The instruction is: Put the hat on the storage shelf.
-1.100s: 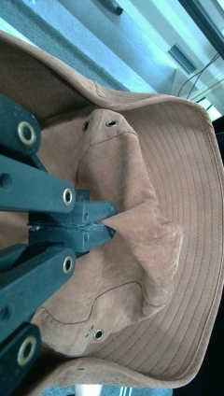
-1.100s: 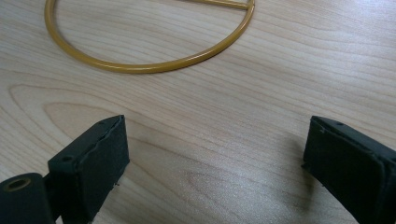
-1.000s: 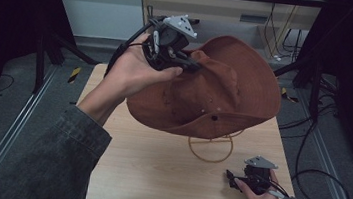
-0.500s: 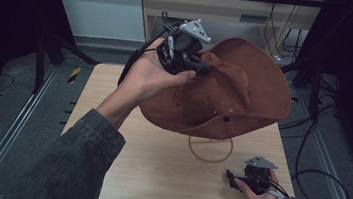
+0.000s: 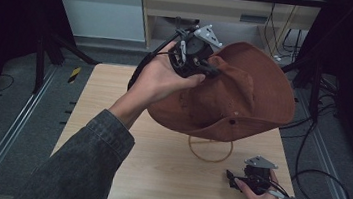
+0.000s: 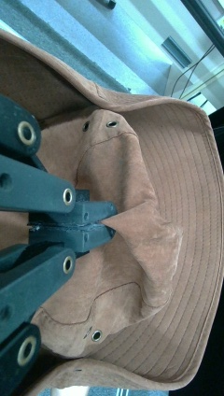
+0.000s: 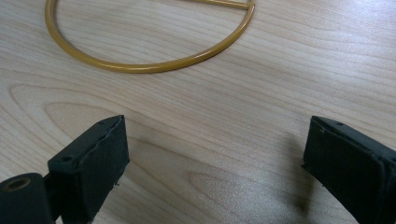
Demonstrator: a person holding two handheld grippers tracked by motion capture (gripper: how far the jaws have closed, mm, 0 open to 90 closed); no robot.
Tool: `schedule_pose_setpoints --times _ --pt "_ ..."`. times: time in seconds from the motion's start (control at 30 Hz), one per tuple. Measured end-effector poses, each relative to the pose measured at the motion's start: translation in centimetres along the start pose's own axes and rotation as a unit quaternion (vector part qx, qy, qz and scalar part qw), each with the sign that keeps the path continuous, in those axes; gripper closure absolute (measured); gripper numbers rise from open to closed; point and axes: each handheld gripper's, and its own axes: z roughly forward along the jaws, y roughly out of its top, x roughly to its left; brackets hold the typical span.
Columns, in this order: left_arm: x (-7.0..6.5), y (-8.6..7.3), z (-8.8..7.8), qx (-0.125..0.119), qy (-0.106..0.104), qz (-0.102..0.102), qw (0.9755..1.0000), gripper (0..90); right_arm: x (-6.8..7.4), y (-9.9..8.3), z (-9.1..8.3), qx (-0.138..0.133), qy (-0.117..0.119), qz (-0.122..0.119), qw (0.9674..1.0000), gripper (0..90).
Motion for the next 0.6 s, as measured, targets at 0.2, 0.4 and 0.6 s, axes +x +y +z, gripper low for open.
schedule_pose_setpoints --times 0.2,0.4,0.6 --pt "0.02 0.13 0.24 0.003 -0.001 0.002 1.0000 89.4 0.00 0.00 0.00 0.000 0.000 0.000 1.0000 6.9" --pt "-0.01 0.32 0.53 0.005 -0.001 0.004 1.0000 89.4 0.00 0.00 0.00 0.000 0.000 0.000 1.0000 6.9" --pt "0.16 0.51 0.96 0.007 -0.001 0.001 1.0000 89.4 -0.02 0.00 0.00 0.000 0.000 -0.001 1.0000 6.9"
